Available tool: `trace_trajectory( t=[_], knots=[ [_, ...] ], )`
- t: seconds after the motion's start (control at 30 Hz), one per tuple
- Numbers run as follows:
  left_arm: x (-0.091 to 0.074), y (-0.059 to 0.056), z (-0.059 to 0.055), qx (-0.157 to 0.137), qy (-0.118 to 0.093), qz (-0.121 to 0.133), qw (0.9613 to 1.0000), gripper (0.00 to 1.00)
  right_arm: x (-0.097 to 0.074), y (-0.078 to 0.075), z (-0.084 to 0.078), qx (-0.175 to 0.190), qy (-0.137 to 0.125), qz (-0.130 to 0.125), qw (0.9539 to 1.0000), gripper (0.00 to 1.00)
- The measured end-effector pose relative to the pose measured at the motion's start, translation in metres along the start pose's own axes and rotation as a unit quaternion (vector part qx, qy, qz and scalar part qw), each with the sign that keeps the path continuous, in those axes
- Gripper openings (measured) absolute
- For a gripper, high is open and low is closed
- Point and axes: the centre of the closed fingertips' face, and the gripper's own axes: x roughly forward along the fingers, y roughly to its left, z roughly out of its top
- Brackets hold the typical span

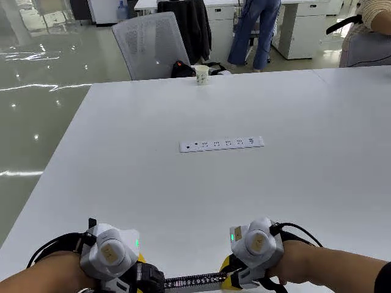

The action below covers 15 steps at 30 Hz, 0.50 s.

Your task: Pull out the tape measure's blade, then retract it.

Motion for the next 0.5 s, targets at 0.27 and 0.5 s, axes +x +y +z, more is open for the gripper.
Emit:
trace_trajectory(
  t=[0.27, 0.5],
  knots=[
    [0.0001, -0.0002, 0.0003, 0.001, 0.004, -0.002, 1.0000, 0.33, 0.0000, 0.0004, 0.0001, 0.001, 0.000, 0.000, 1.0000, 0.11],
    [0.0001, -0.0001, -0.0003, 0.000, 0.007, -0.002, 1.0000, 0.33, -0.0011, 0.0001, -0.0016, 0.003, 0.001, 0.000, 1.0000, 0.11]
  ],
)
